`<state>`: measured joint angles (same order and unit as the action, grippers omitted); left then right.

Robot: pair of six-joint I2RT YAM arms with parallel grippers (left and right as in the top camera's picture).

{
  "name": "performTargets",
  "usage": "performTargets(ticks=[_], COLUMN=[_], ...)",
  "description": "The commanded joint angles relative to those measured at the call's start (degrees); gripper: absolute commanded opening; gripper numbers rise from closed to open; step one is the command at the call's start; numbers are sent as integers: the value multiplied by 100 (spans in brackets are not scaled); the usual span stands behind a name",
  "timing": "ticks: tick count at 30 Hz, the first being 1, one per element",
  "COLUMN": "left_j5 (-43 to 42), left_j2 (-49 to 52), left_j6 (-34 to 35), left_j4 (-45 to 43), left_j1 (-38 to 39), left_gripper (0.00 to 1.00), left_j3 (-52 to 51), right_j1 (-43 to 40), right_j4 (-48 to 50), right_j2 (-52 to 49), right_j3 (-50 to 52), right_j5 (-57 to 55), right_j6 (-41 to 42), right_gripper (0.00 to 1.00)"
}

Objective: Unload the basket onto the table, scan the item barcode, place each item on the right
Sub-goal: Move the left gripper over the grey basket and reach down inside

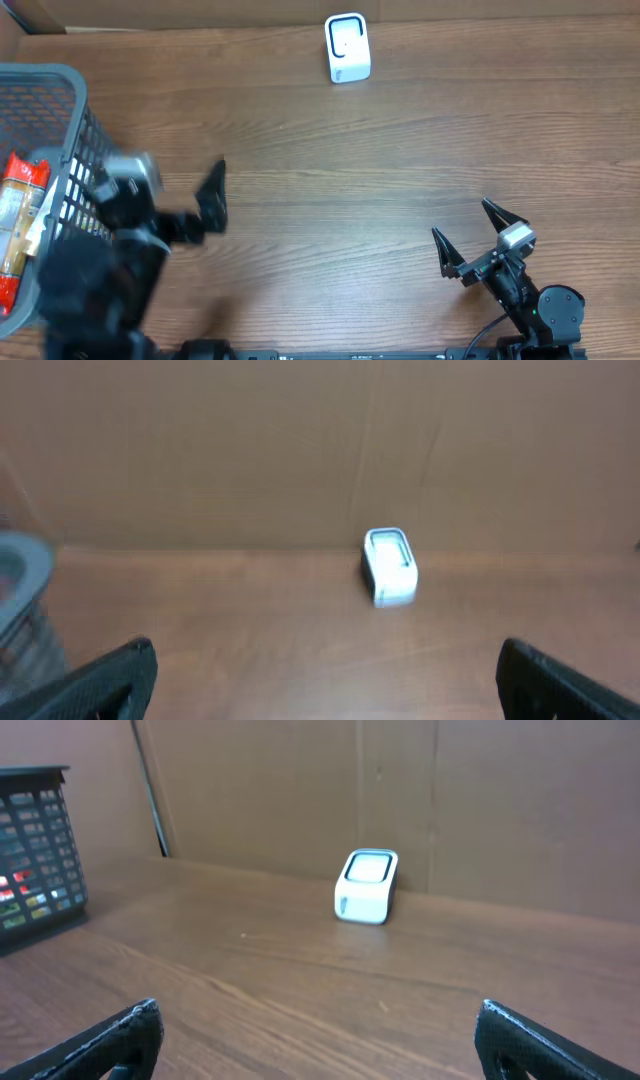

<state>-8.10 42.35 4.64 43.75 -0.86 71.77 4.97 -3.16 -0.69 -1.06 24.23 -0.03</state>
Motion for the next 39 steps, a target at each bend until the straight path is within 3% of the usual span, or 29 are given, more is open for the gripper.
performTargets(ticks=[1,6,9,10,13,18,30,39], left_j5=[256,876,1185,1119,964,697,868,866], left_j2=[1447,3204,3630,3742,3921,4376,5327,5392], left_j6=[-380,-111,605,960,1528,1478,756,-57], left_j4=[1246,3152,3692,3810,4035,4365,4570,3639], left_j1=[-37,-649,-1443,-2033,-2992,-3967,-4896,-5276], left_gripper=[100,100,100,100,100,100,100,100], left_j3=[2321,5615,6411,6483,6395,6089,4857,3296], right_j1=[33,33,33,33,33,33,33,33], right_j4=[9,9,9,9,9,9,9,9], right_j2=[50,50,50,50,50,50,50,50], right_j3=[57,59,57,59,57,57,57,57], right_j5=[28,28,28,28,28,28,28,28], right_j6=[28,28,28,28,28,28,28,28], right_gripper=[100,100,100,100,100,100,100,100])
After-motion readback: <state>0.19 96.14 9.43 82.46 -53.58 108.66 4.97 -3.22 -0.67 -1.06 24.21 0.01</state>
